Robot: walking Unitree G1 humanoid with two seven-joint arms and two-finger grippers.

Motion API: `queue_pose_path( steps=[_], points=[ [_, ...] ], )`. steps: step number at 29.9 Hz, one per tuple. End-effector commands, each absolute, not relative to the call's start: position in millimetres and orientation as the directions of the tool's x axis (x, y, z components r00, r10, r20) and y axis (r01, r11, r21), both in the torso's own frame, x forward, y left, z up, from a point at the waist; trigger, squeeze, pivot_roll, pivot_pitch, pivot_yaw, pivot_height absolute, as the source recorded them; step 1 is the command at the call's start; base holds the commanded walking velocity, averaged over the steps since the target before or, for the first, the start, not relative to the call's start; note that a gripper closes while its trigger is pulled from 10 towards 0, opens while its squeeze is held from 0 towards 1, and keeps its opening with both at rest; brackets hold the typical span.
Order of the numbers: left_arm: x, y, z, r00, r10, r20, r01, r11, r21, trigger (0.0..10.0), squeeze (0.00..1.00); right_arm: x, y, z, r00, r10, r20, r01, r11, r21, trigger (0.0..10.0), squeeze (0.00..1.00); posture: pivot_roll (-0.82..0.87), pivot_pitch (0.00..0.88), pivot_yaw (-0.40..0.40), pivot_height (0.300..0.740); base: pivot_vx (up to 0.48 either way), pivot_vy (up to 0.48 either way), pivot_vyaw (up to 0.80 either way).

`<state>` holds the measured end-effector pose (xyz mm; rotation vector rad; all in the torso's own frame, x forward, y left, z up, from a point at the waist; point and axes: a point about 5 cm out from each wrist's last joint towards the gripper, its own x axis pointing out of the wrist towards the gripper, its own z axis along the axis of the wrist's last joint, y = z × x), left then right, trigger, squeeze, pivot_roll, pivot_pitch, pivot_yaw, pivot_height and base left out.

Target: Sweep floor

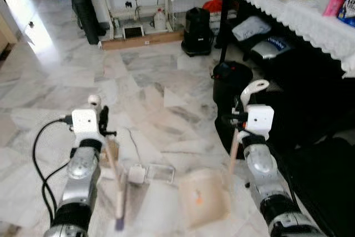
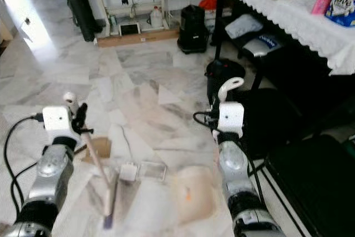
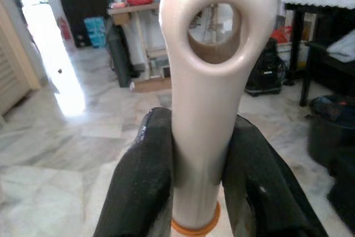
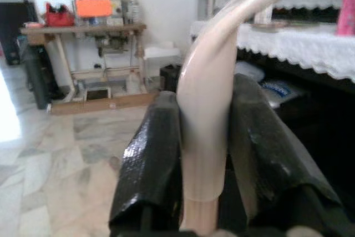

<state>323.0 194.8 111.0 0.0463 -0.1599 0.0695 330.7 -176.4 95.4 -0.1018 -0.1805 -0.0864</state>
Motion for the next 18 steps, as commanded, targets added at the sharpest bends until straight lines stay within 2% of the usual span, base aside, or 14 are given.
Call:
queue_pose_path(
  steps=[1, 18],
  points=[
    [326.2, 197.1, 122.9, 0.976, 0.068, 0.208, -0.077, 0.996, 0.034, 10.0, 0.00, 337.4, -170.3, 113.1, 0.965, -0.051, 0.258, 0.079, 0.992, -0.097, 10.0, 0.00, 0.02, 0.016, 0.039, 0.740, 0.307, 0.000, 0.00],
    [326.1, 198.7, 123.3, 0.975, 0.074, 0.209, -0.083, 0.996, 0.033, 10.0, 0.00, 337.9, -171.0, 113.4, 0.965, -0.057, 0.257, 0.081, 0.993, -0.082, 10.0, 0.00, 0.02, 0.021, 0.036, 0.740, 0.309, 0.000, 0.00]
  ],
)
